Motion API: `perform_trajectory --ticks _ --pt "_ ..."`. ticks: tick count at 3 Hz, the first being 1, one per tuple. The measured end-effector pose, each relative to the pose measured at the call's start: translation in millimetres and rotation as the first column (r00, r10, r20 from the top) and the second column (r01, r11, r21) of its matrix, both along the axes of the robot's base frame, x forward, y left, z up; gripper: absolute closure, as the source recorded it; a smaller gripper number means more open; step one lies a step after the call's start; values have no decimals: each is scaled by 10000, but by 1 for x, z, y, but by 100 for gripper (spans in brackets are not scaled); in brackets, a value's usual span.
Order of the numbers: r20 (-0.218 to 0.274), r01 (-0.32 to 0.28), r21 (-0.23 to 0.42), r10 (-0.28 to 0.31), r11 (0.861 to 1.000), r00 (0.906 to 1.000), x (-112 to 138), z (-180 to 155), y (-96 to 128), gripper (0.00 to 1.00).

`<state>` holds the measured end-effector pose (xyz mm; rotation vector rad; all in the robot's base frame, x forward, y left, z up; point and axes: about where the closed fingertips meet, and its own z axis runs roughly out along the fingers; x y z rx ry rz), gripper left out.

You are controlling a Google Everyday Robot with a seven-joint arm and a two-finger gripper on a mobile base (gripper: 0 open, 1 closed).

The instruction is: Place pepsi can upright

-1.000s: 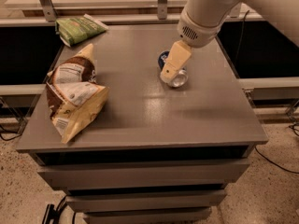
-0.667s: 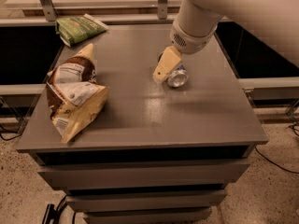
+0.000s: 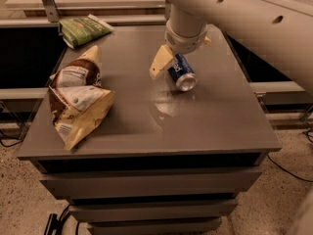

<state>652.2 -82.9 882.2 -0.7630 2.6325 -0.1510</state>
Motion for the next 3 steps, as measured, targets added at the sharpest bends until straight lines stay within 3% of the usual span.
perform_trajectory --ticks 2,3 --pt "8 3 -14 -3 10000 10000 2 1 1 0" --pt "-237 459 -50 -460 9989 9987 2 -1 -1 0"
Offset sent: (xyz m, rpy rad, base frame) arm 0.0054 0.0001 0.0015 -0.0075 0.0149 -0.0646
